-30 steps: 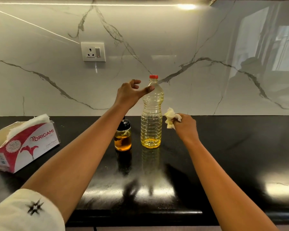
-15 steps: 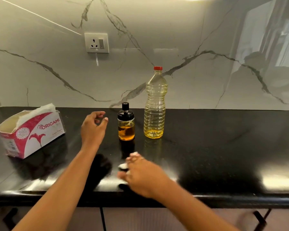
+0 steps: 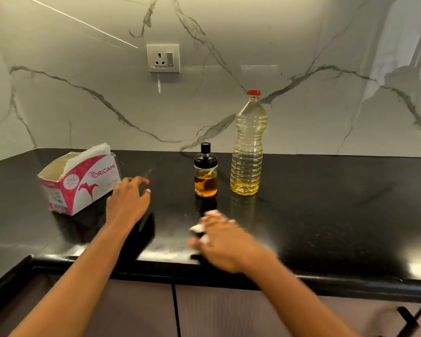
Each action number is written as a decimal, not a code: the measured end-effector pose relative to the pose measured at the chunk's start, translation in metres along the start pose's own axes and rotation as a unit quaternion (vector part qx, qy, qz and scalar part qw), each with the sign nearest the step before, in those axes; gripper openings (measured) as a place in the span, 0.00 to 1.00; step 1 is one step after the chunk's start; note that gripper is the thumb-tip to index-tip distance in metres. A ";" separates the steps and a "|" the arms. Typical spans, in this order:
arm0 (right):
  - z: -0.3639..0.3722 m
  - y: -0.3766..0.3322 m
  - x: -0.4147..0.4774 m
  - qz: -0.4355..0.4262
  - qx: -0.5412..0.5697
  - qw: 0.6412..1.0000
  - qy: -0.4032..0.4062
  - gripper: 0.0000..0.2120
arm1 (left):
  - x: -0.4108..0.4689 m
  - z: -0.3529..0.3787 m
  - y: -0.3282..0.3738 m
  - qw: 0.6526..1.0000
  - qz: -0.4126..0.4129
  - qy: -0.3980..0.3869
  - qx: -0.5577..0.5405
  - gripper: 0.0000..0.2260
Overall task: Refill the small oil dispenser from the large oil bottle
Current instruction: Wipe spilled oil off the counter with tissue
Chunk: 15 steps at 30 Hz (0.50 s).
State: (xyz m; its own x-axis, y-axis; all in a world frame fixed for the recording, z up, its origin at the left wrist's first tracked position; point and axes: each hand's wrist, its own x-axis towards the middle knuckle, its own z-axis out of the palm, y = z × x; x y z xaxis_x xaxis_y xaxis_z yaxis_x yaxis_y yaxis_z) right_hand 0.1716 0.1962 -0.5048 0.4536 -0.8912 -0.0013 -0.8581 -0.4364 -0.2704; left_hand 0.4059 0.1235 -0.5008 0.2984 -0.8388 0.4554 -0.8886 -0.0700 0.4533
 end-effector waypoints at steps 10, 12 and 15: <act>0.029 -0.100 0.048 -0.115 -0.016 0.992 -0.049 0.39 | -0.006 -0.010 -0.044 0.994 -0.028 -0.066 0.081 0.19; 0.021 -0.075 0.040 -0.093 -0.004 0.995 -0.030 0.37 | -0.004 -0.009 -0.044 0.987 -0.029 -0.105 0.114 0.21; 0.008 -0.021 0.044 0.067 -0.042 0.997 0.009 0.41 | -0.004 -0.005 -0.045 0.978 -0.022 -0.141 0.151 0.21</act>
State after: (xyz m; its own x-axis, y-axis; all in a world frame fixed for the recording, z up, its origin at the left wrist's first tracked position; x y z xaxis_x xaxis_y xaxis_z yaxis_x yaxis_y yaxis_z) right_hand 0.2113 0.1670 -0.5071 0.3294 -0.9441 -0.0144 -0.9285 -0.3211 -0.1864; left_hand 0.4465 0.1332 -0.5192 0.2687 -0.9440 0.1917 -0.9521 -0.2302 0.2012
